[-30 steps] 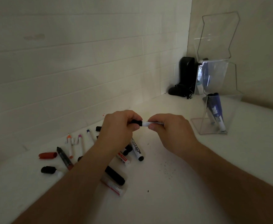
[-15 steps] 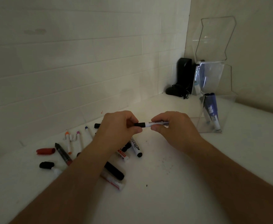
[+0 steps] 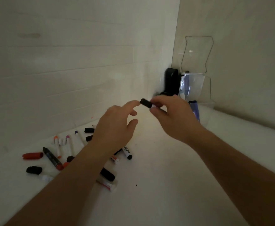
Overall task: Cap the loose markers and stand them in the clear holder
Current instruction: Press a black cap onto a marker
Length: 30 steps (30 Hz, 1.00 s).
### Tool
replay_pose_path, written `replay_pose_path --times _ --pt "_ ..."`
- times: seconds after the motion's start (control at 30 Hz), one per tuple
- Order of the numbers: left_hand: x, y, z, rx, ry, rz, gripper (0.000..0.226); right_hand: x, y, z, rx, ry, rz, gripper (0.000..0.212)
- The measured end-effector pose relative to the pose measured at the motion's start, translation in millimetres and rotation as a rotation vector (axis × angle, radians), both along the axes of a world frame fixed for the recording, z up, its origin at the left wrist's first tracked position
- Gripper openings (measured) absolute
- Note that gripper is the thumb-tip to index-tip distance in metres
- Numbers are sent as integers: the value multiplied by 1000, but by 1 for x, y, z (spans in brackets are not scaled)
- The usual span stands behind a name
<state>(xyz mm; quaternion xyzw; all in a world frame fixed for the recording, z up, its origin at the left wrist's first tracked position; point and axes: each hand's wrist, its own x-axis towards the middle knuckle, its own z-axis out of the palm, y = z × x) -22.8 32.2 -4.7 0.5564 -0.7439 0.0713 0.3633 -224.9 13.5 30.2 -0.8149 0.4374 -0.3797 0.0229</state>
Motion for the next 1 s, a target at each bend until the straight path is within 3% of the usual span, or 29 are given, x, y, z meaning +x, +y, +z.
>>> replay_pose_path --times 0.17,0.27,0.47,0.63,0.8,0.87,1.0 --pt "-18 1 -1 -20 -48 -92 40 -54 11 62 -86 -345 -61 15" --pt "-37 -3 -7 30 -127 -190 30 -85 0 73 -122 -438 -131 13" --pt "-83 -5 -14 206 -220 -283 29 -114 -29 32 53 -120 -317 19" --pt "-110 -4 -20 216 -218 -278 28 -117 -33 14 110 98 -332 38" --pt "-102 -8 -25 237 -236 -219 27 -118 -26 18 162 384 -383 37" --pt "-88 -10 -21 258 -230 -205 25 -118 -26 14 100 361 -405 40" --pt "-37 -14 -3 265 -124 -112 16 -99 -23 3 -286 151 -388 37"
